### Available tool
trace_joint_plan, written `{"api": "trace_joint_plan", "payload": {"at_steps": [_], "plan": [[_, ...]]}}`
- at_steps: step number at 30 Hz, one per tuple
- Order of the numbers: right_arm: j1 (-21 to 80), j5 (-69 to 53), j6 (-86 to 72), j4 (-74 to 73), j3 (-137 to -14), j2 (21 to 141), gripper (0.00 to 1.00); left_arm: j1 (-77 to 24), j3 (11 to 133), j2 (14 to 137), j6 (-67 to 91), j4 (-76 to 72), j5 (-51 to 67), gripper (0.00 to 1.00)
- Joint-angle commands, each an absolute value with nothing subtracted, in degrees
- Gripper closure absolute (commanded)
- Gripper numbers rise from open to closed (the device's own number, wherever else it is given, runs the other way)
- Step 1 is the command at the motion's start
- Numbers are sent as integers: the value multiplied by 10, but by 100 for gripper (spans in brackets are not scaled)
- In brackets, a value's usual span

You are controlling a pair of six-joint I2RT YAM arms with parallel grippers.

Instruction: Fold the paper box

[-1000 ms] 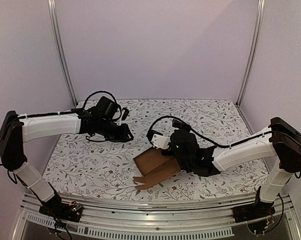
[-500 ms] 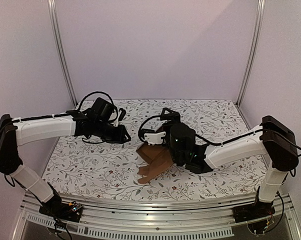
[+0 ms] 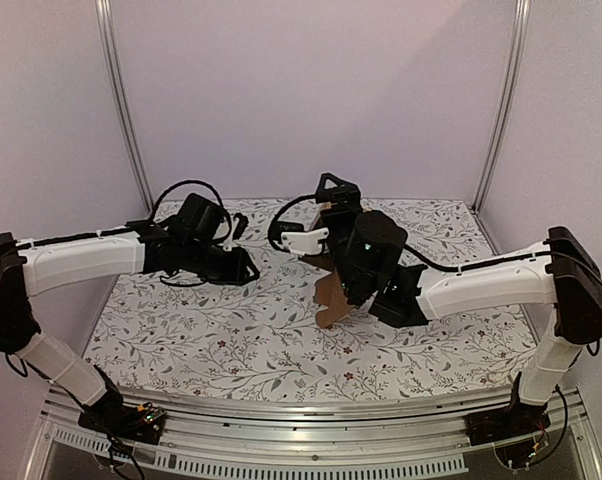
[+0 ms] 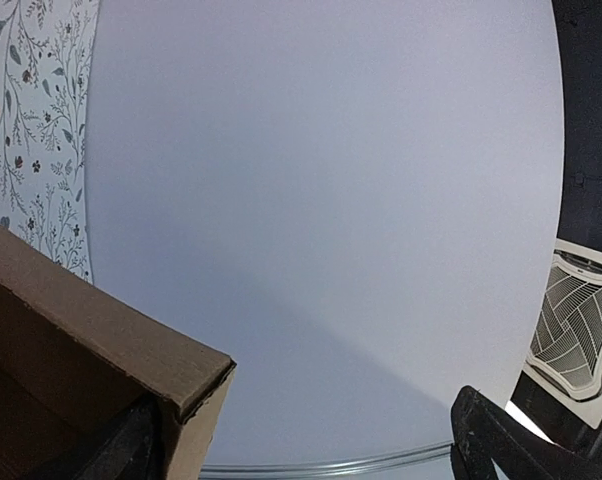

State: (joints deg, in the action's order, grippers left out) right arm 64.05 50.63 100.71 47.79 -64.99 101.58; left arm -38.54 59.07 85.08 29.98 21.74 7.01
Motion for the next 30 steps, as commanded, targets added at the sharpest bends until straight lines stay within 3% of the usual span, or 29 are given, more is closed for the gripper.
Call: {"api": "trace_joint_plan", "payload": {"at_steps": [1, 5, 8, 9, 11, 13, 16, 25, 30], "plan": [[641, 514, 934, 379, -687, 965, 1, -378, 580, 835, 292, 215, 67, 75], [640, 523, 937, 333, -717, 940, 1, -378, 578, 823, 285, 219, 59, 73], [672, 499, 785, -57, -826, 924, 1, -376, 574, 814, 277, 220, 44, 71], [679, 478, 750, -103, -835, 918, 1, -376, 575, 812, 275, 222, 44, 71], [665, 515, 773, -51, -838, 910, 1, -375, 578, 807, 271, 226, 45, 70], [627, 526, 746, -164, -907, 908, 1, -375, 578, 798, 271, 227, 46, 70], [609, 389, 526, -439, -1055, 902, 1, -374, 576, 781, 270, 228, 53, 69], [588, 30, 294, -602, -1133, 869, 1, -371, 585, 749, 258, 231, 62, 66], [583, -79, 252, -665, -1133, 880, 1, -371, 582, 745, 257, 232, 65, 66]]}}
